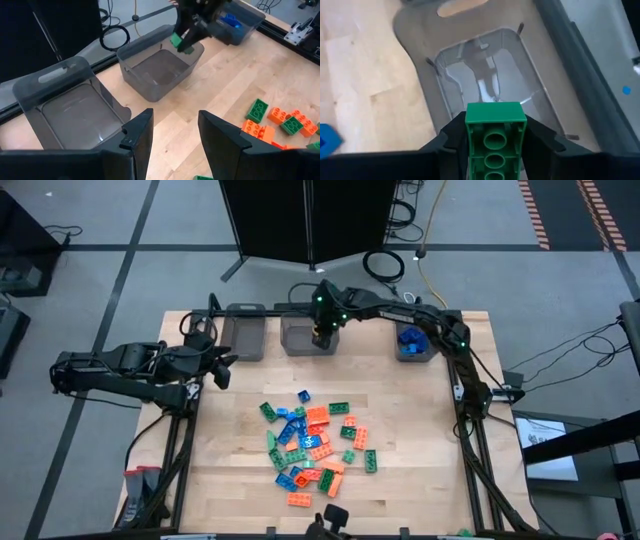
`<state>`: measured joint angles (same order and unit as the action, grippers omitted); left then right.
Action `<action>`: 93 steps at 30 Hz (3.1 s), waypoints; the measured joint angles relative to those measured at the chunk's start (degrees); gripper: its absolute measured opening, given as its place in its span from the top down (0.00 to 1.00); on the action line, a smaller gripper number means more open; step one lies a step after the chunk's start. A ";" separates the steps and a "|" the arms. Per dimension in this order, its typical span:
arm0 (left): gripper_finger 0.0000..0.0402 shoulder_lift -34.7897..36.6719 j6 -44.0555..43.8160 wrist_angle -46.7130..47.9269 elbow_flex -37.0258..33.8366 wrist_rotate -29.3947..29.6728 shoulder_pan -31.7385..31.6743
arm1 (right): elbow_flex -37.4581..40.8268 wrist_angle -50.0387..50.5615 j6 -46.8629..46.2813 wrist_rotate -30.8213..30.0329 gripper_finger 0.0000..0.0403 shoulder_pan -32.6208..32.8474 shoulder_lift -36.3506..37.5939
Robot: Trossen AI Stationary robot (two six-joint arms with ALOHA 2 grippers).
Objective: Sort blocks
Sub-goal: Put the green piece into the middle black bin
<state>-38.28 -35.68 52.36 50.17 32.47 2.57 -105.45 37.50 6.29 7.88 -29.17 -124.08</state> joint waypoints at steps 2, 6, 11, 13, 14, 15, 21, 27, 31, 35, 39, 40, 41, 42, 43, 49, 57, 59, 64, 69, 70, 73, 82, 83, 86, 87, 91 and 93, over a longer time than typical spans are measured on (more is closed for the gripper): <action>0.60 0.00 0.00 0.00 0.00 0.00 0.00 | 0.00 0.18 -0.79 0.01 0.71 0.01 -0.12; 0.60 0.00 -0.03 0.00 0.00 0.00 0.00 | -0.02 0.78 -1.01 -0.01 0.63 0.00 -0.33; 0.60 0.01 -0.02 0.01 0.00 0.16 0.00 | -0.02 0.83 -3.61 -0.29 0.32 -0.06 -0.32; 0.60 0.02 -0.02 0.02 0.00 0.66 0.00 | -0.02 0.87 -4.71 -0.16 0.26 -0.15 -0.32; 0.60 0.02 -0.02 0.02 0.00 0.69 0.00 | -0.02 0.95 -5.08 0.72 0.24 -0.15 -0.06; 0.60 0.01 -0.02 0.01 0.00 0.72 -0.02 | -0.02 1.13 -5.19 2.66 0.23 -0.20 0.52; 0.60 0.00 0.00 0.04 0.00 0.81 -0.02 | -2.44 3.83 -3.60 23.05 0.25 1.56 8.02; 0.60 0.02 0.00 0.18 0.00 0.83 0.00 | -2.56 17.41 5.13 20.75 0.31 10.64 12.79; 0.60 0.02 0.02 0.28 0.00 0.83 -0.02 | 0.48 24.30 8.27 13.52 0.32 16.78 12.36; 0.60 0.02 0.09 0.52 0.00 0.83 -0.02 | 8.07 24.09 9.62 6.19 0.32 20.97 11.90; 0.60 0.02 0.09 0.74 0.00 0.83 -0.02 | 15.95 17.91 8.23 2.34 0.32 22.80 11.92; 0.60 0.02 0.11 0.73 0.00 0.85 -0.02 | 17.40 16.34 7.32 2.24 0.32 23.02 11.90; 0.60 0.01 0.11 0.74 0.00 0.85 -0.02 | 18.58 14.15 6.52 2.22 0.32 23.17 11.90; 0.60 0.00 0.11 0.74 0.00 0.83 -0.02 | 19.53 11.75 5.85 2.22 0.32 23.28 11.92; 0.60 0.01 0.10 0.74 0.00 0.84 -0.02 | 20.48 9.66 5.34 2.18 0.32 23.33 11.96; 0.60 0.02 0.09 0.74 0.00 0.83 -0.02 | 22.31 5.71 2.75 2.55 0.32 23.45 11.99; 0.60 0.02 0.07 0.74 0.00 0.83 -0.02 | 25.32 -0.17 2.31 2.72 0.32 24.62 12.01; 0.60 0.02 0.07 0.74 0.00 0.83 -0.02 | 26.21 -1.54 2.29 2.53 0.32 24.85 12.01; 0.60 0.02 0.06 0.72 0.00 0.83 -0.02 | 28.43 -3.49 1.07 2.08 0.32 24.84 10.59; 0.60 0.00 -0.01 0.70 0.00 0.83 -0.02 | 28.85 -3.91 -0.68 1.05 0.33 24.79 7.94; 0.60 0.01 -0.02 0.70 0.00 0.83 -0.02 | 28.85 -3.80 -1.18 -0.07 0.34 24.93 7.53; 0.60 0.00 -0.02 0.68 0.00 0.83 -0.01 | 28.76 -3.57 -2.14 -3.48 0.47 25.28 7.27; 0.60 0.02 -0.02 0.68 0.00 0.85 -0.02 | 28.55 -2.93 -3.50 -6.13 0.71 25.55 7.26; 0.60 0.02 0.00 0.68 0.00 0.85 0.00 | 28.28 -2.46 -3.69 -6.14 0.71 25.55 7.56; 0.60 0.01 0.02 0.70 0.00 0.91 -0.02 | 26.58 -0.11 -3.37 -7.22 0.71 25.53 8.26; 0.60 0.01 0.16 0.70 0.00 0.98 -0.02 | 25.54 0.85 -3.18 -7.35 0.71 25.27 8.84; 0.60 0.00 0.24 0.70 0.00 1.09 0.00 | 18.85 2.64 -1.61 -7.06 0.71 23.07 11.79; 0.60 0.02 0.24 0.70 -0.01 1.17 -0.01 | 15.90 2.94 -0.40 -7.06 0.71 21.40 12.12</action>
<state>-38.26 -35.44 53.06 50.16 33.64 2.56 -89.55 40.44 5.89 0.82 -7.77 -111.96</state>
